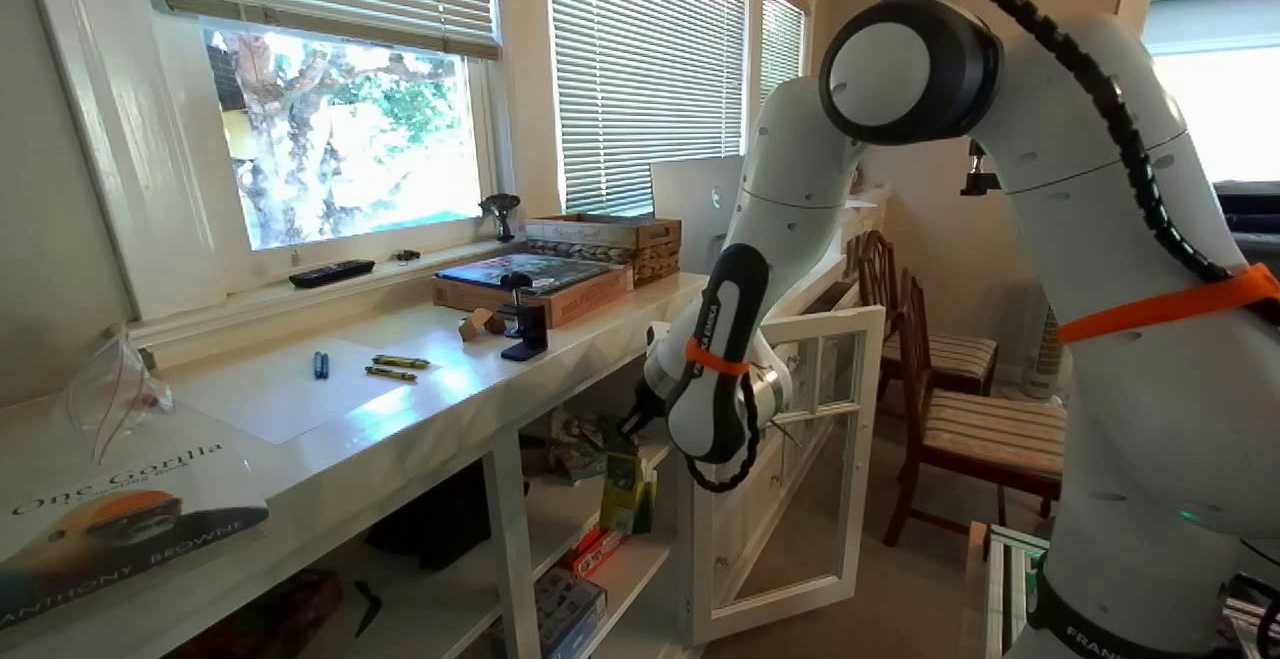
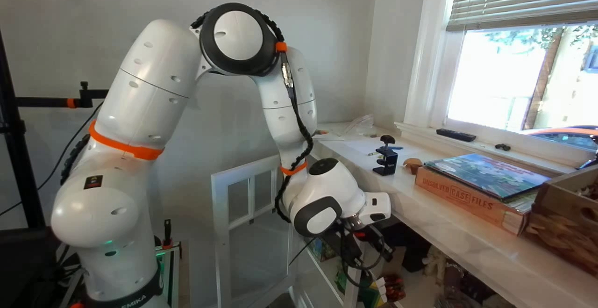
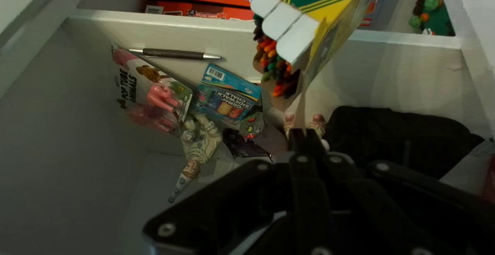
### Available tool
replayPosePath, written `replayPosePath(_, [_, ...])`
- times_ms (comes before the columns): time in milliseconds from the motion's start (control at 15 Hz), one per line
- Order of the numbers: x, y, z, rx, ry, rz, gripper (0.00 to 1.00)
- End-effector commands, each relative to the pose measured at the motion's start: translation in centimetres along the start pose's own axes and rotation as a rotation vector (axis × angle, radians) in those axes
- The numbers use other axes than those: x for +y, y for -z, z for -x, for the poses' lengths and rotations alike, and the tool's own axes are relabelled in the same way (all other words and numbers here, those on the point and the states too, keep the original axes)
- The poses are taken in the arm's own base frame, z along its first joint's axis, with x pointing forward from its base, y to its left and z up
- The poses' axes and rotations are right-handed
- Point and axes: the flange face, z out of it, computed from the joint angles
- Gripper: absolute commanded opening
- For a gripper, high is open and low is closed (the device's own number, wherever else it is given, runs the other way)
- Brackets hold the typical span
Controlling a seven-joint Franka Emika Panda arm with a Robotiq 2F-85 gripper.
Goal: Pick up the green box in the shelf and put it on the table
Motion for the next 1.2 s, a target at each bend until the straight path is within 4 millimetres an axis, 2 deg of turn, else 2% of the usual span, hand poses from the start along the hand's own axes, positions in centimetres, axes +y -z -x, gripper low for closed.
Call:
replayPosePath(0, [0.5, 2.8, 0.3, -0.025, 0.010, -0.003, 0.00])
replayPosePath(600, [0.7, 7.8, -0.9, 0.012, 0.033, -0.024, 0.00])
replayPosePath(1133, [2.1, 10.9, -1.5, 0.060, 0.082, -0.009, 0.00])
